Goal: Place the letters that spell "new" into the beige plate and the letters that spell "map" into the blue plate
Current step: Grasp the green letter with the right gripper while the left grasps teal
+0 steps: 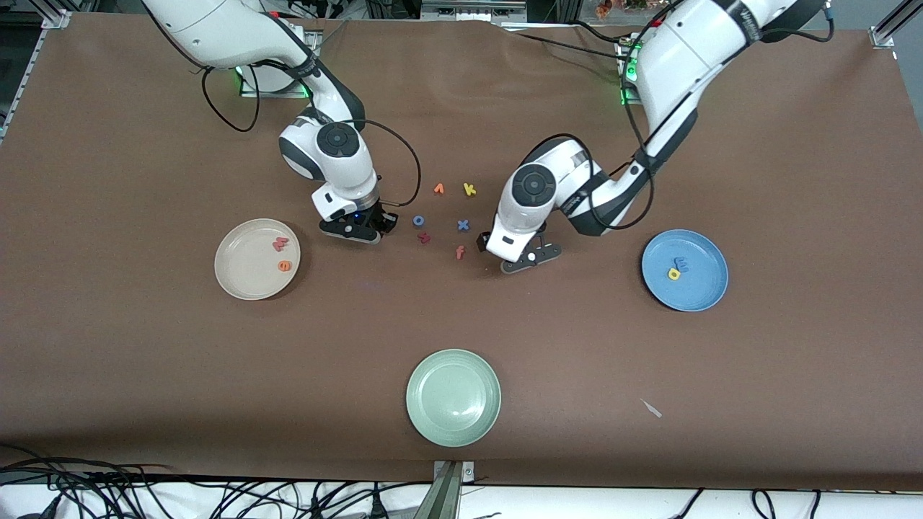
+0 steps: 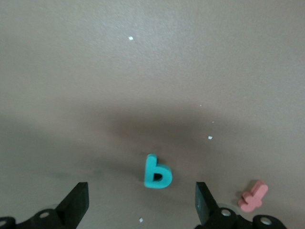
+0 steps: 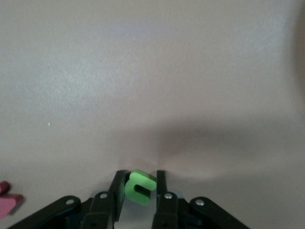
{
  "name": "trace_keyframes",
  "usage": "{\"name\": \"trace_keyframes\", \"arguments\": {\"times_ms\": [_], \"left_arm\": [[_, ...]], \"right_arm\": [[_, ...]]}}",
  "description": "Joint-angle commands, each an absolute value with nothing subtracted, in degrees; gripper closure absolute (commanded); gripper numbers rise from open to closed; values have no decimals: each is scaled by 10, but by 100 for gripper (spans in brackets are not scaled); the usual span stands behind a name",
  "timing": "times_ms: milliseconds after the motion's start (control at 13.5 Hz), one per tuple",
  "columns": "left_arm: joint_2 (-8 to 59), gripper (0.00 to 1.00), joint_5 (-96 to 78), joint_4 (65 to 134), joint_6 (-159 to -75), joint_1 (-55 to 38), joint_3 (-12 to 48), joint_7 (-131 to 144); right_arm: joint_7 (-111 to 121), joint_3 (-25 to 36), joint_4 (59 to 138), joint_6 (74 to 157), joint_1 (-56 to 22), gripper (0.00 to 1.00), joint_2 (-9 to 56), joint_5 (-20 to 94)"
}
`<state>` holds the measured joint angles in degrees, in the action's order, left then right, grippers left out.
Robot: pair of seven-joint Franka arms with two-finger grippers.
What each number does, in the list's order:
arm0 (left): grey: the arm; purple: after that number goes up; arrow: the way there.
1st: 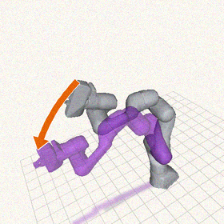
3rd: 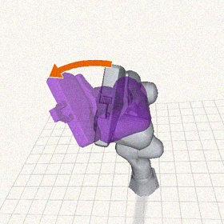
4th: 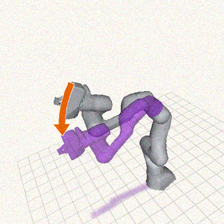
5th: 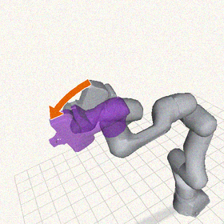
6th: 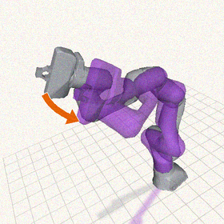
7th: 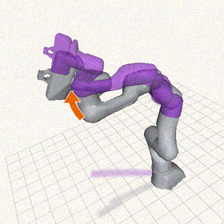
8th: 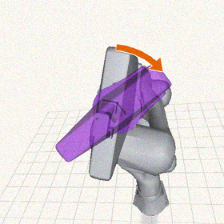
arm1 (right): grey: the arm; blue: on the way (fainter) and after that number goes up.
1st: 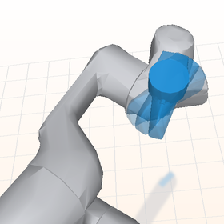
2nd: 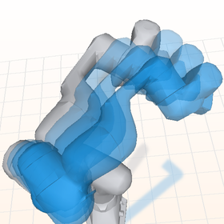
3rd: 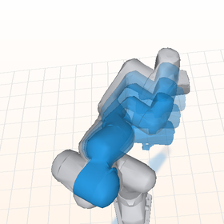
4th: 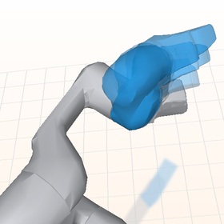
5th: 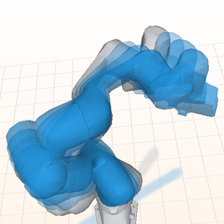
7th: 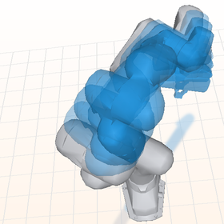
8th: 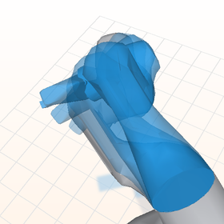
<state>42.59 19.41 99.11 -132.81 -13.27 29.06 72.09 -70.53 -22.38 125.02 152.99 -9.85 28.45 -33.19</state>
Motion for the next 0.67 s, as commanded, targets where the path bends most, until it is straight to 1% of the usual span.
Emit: {"name": "trace_keyframes", "arguments": {"times_ms": [0, 74, 222, 296, 370, 444, 518, 592], "left_arm": [[452, 9, 196, 949, -1323, -162, 271, 748], [452, 14, 197, 949, -1323, -163, 271, 746], [456, 23, 198, 949, -1323, -163, 270, 744], [458, 31, 199, 949, -1323, -163, 268, 743], [460, 37, 203, 949, -1323, -163, 268, 743], [460, 39, 205, 949, -1323, -163, 268, 743], [460, 45, 205, 949, -1323, -163, 267, 743], [460, 55, 205, 949, -1322, -163, 267, 743]], "right_arm": [[-652, -215, 1246, 1485, -85, 90, 238, -332], [-603, -214, 1245, 1464, -68, 90, 223, -321], [-453, -214, 1246, 1436, -30, 90, 187, -253], [-372, -210, 1246, 1411, -12, 90, 172, -215], [-288, -195, 1246, 1392, -2, 90, 153, -177], [-211, -171, 1247, 1373, -2, 90, 137, -151], [-153, -144, 1250, 1358, -1, 90, 125, -136], [-107, -119, 1254, 1353, -1, 90, 115, -128]]}}
